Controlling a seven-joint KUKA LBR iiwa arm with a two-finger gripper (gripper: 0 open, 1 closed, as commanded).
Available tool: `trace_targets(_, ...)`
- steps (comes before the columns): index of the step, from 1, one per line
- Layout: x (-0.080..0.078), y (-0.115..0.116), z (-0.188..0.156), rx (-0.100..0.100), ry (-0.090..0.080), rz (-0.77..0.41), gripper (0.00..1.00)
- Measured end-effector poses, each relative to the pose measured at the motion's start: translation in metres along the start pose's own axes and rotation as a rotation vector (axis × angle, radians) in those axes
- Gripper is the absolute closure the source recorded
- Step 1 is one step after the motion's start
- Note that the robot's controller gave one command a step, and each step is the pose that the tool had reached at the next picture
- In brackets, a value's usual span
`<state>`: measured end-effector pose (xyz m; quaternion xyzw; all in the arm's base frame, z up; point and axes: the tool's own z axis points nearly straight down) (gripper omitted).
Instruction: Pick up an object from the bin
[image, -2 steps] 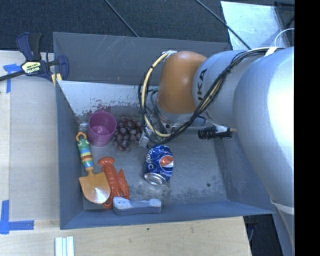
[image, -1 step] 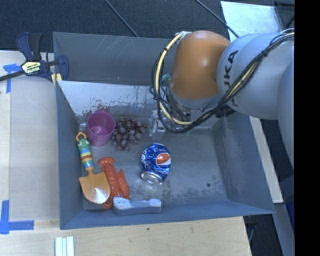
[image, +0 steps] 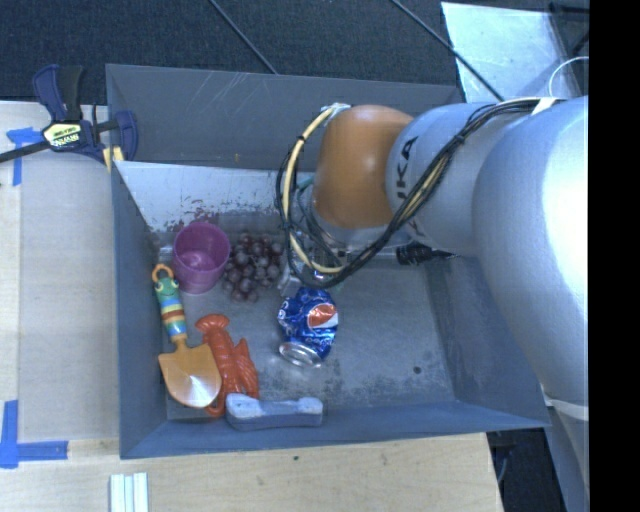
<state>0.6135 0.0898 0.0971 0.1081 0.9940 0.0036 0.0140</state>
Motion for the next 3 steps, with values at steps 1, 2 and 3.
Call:
trace_targets(1, 0.014, 0.007, -0.051, -0.001, -0.011, -0.354, 1.00)
trace_targets(2, -0.017, 0.008, 0.019, -0.008, -0.019, -0.144, 1.00)
trace_targets(3, -0.016, -0.034, 0.002, -0.003, -0.032, -0.513, 1.00)
